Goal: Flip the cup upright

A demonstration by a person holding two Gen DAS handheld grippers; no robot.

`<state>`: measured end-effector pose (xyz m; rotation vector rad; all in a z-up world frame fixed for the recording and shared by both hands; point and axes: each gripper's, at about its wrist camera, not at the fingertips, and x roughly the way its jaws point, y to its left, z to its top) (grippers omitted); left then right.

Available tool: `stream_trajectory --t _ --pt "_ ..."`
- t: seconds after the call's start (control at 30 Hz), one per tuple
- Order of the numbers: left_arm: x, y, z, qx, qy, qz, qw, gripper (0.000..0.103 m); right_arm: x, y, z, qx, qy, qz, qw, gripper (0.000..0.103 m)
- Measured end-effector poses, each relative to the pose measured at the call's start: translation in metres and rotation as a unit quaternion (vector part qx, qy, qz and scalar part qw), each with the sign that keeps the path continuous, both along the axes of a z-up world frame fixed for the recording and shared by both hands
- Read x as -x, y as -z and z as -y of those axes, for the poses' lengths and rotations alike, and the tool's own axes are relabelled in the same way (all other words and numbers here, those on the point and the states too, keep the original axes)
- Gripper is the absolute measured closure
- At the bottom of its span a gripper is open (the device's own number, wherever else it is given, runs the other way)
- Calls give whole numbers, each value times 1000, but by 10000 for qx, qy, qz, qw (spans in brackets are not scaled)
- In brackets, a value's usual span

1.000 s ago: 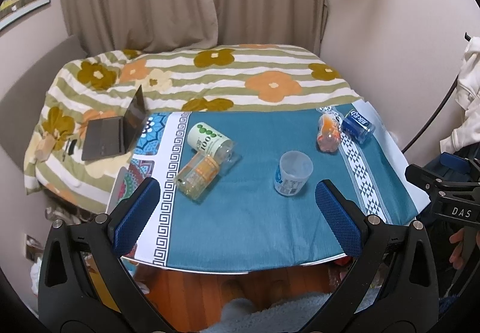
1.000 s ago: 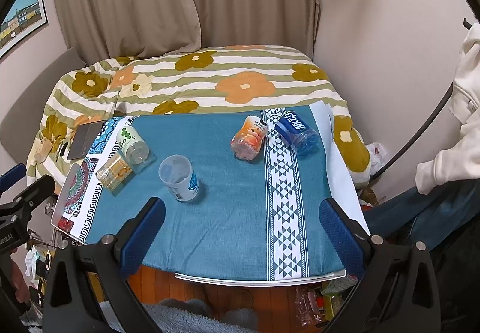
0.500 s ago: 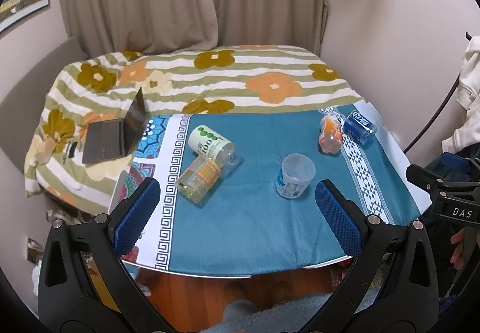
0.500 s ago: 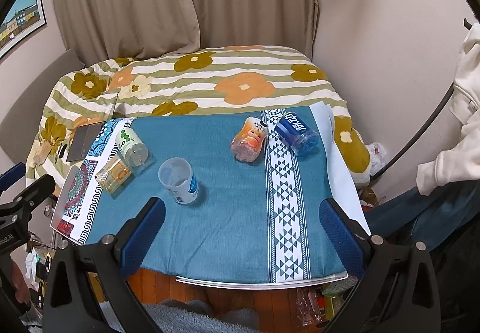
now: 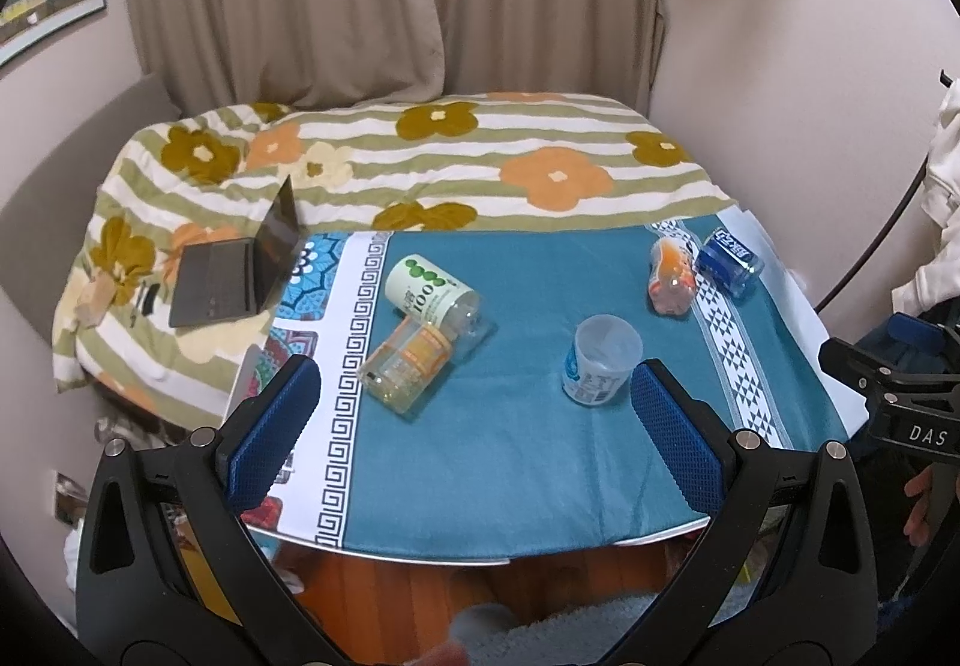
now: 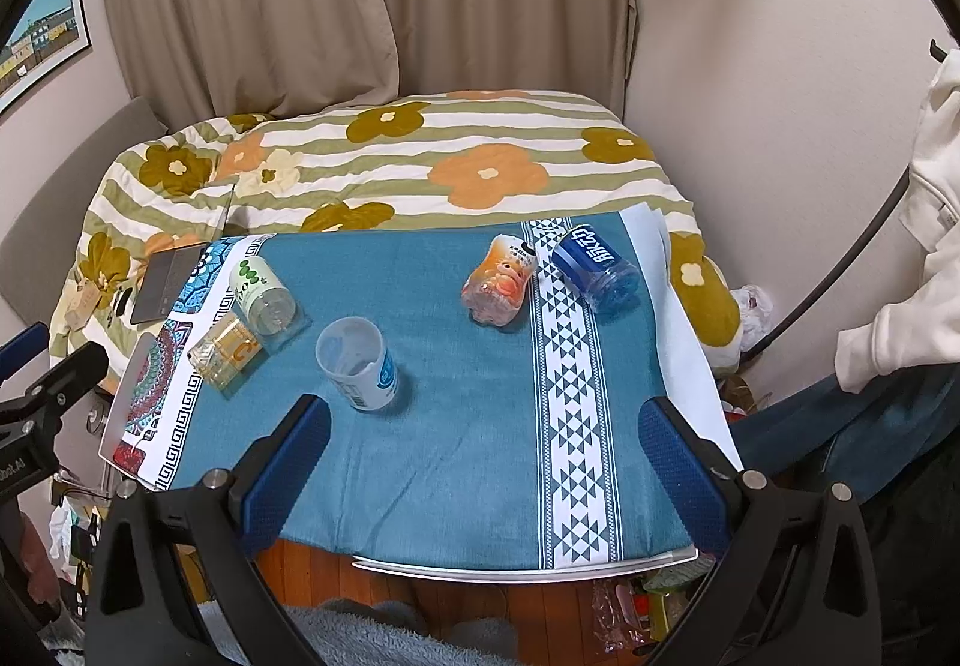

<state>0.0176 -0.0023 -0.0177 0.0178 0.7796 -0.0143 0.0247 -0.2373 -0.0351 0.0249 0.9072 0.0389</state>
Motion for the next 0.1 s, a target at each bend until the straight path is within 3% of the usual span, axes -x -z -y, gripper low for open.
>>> stream_trajectory --t 0.1 --pt "-2 2 -2 -22 -46 5 10000 0 0 0 0 -7 -17 -6 10000 1"
